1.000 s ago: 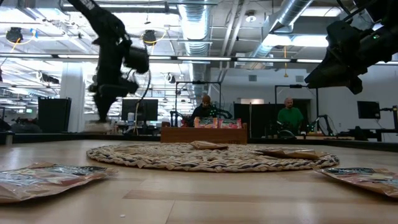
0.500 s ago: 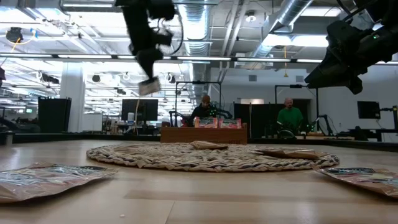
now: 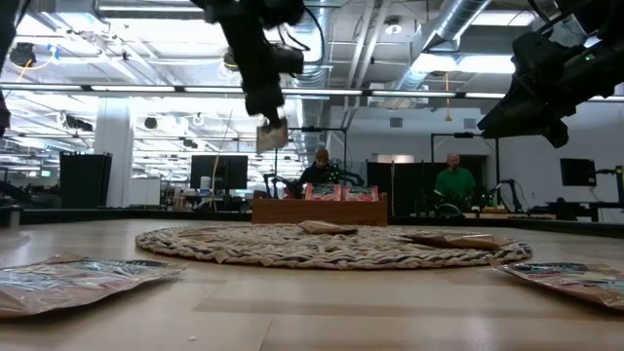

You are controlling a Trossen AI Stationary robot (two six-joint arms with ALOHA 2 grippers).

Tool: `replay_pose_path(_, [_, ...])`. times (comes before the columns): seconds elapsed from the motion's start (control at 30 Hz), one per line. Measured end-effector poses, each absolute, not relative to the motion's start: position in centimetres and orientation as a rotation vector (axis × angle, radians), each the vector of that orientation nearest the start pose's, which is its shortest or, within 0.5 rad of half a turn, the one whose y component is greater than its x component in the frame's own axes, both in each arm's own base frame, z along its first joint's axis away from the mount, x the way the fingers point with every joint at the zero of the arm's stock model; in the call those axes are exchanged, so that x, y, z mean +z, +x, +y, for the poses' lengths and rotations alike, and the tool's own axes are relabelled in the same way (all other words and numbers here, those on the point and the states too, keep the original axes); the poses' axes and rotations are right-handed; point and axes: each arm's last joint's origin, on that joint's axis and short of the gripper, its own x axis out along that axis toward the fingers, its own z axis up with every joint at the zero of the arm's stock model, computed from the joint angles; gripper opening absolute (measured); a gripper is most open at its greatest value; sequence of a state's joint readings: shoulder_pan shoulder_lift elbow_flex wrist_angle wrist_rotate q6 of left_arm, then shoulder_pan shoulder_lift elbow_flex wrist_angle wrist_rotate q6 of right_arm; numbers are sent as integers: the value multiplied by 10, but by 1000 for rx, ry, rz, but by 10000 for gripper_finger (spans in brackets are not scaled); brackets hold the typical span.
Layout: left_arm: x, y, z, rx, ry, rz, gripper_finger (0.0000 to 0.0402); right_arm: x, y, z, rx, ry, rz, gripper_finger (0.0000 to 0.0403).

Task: Pick & Place Tea
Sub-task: Put the brown tea bag into the left section of the wooden organizer

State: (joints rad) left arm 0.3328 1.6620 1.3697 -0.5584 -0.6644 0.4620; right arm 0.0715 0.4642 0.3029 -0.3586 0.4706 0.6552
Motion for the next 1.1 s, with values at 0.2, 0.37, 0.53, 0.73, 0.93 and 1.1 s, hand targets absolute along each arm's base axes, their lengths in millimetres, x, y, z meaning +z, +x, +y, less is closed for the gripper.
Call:
replay_pose_path(0.2, [254, 359, 144, 740, 637, 1085, 0, 195, 117, -5, -537, 492, 356, 93])
replay_pose_path(0.37, [221, 370, 149, 701, 684, 1185, 0, 195, 117, -5, -537, 492, 355, 93])
replay_pose_path(0.53, [203, 375, 151, 712, 694, 1229, 0, 195, 117, -5, -537, 492, 355, 93])
replay_pose_path(0.73, [200, 378, 155, 737, 667, 1198, 0, 195, 117, -5, -537, 492, 356, 93])
replay_pose_path(0.93, [202, 378, 162, 762, 654, 1160, 0, 195, 117, -5, -537, 492, 356, 93])
replay_pose_path(1.1, [195, 373, 163, 766, 689, 1212, 0, 195, 117, -5, -537, 492, 356, 93])
